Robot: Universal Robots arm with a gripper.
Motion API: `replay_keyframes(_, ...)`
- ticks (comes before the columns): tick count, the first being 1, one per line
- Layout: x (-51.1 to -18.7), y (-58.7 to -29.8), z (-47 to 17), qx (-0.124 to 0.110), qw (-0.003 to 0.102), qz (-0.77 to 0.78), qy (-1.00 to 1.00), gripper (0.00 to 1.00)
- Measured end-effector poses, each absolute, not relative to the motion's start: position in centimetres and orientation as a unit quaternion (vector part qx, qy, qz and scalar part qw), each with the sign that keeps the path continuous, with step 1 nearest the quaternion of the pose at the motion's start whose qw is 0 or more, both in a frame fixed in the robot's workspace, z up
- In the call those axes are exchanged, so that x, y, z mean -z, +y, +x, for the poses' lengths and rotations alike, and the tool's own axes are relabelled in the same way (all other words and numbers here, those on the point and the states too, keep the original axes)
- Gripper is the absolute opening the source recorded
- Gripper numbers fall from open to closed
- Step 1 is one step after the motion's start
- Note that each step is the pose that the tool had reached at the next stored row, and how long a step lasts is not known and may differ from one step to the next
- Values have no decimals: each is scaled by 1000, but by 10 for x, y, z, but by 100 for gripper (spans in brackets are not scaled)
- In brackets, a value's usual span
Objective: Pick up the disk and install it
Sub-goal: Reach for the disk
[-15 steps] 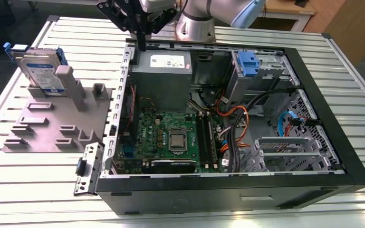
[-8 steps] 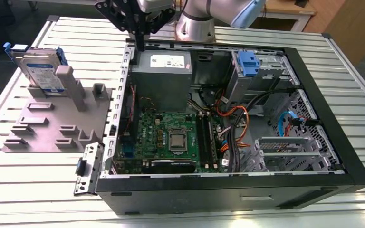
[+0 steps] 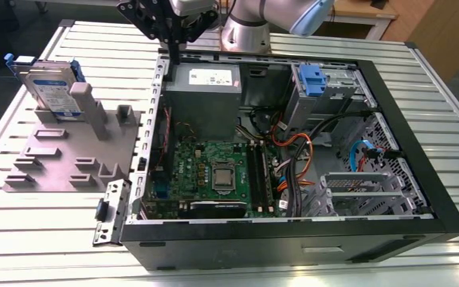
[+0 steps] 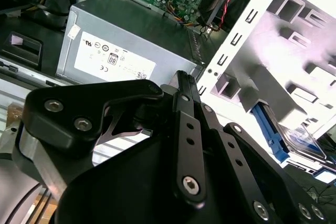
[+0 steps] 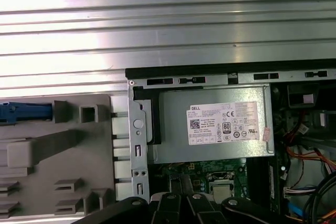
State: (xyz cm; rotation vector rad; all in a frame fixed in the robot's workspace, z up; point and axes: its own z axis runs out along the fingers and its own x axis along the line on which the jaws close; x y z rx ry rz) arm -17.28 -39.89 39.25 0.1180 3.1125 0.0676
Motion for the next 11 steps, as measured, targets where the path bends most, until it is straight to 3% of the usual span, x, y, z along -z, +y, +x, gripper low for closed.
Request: replay_keyframes(11, -392, -399, -176, -22, 13, 38, 999, 11)
